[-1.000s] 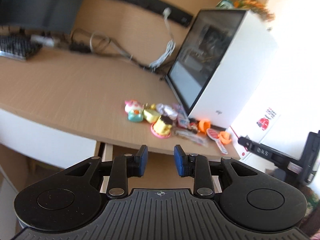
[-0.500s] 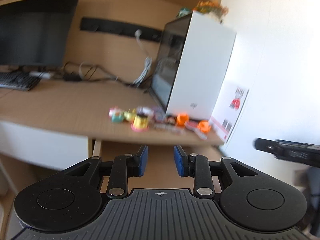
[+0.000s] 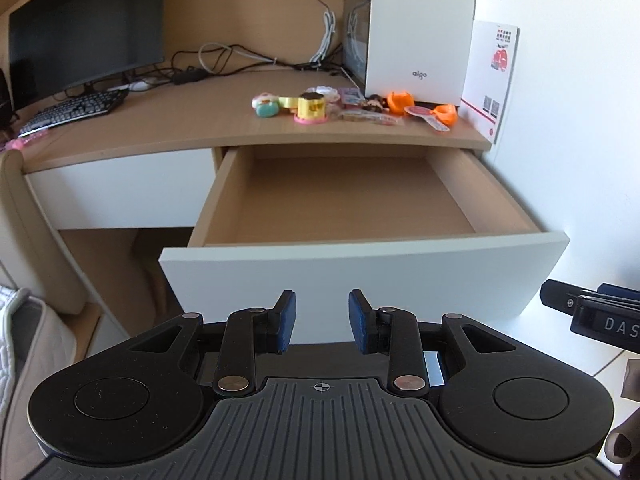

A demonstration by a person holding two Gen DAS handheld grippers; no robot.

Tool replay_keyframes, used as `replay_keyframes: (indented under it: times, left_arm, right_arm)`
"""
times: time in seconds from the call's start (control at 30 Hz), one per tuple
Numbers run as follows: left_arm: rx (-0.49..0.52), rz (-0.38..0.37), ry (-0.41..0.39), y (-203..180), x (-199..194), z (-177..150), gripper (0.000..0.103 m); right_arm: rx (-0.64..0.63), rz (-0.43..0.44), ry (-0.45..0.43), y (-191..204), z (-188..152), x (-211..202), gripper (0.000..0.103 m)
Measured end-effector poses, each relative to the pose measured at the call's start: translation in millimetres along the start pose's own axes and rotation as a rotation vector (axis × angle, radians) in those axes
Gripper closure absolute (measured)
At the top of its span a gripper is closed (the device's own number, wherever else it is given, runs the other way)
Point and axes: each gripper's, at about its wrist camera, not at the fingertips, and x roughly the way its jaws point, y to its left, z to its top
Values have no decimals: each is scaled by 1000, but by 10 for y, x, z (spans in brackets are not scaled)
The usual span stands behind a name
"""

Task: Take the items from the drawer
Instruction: 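Pull both grippers back from the desk toward the open drawer, then push the drawer front closed with the right gripper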

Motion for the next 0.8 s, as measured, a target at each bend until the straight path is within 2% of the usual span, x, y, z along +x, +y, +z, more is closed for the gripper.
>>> replay_keyframes:
  times: [0.17, 0.27, 0.37, 0.57, 0.67, 0.8]
  left_arm:
    - [-54, -5, 11, 109, 155, -217, 71]
    - [-82, -7, 14, 181, 293, -280, 71]
    - [-90, 14, 6, 249, 431, -266, 71]
    - [-46, 42, -38, 326, 657, -106, 71]
    - [-51, 57, -32, 353, 760, -76, 71]
    - [-32, 71, -16, 321, 885, -98, 71]
  right_arm:
    - [-40, -29, -2, 15, -243, 82, 22]
    - [-29, -24, 16, 8, -332, 161, 22]
    - [-8, -13, -8, 20, -373, 261, 22]
    - [-137, -5, -26, 237, -253, 650, 22]
    - [-196, -37, -54, 335, -172, 773, 22]
    - [-195, -55, -25, 364, -77, 996, 22]
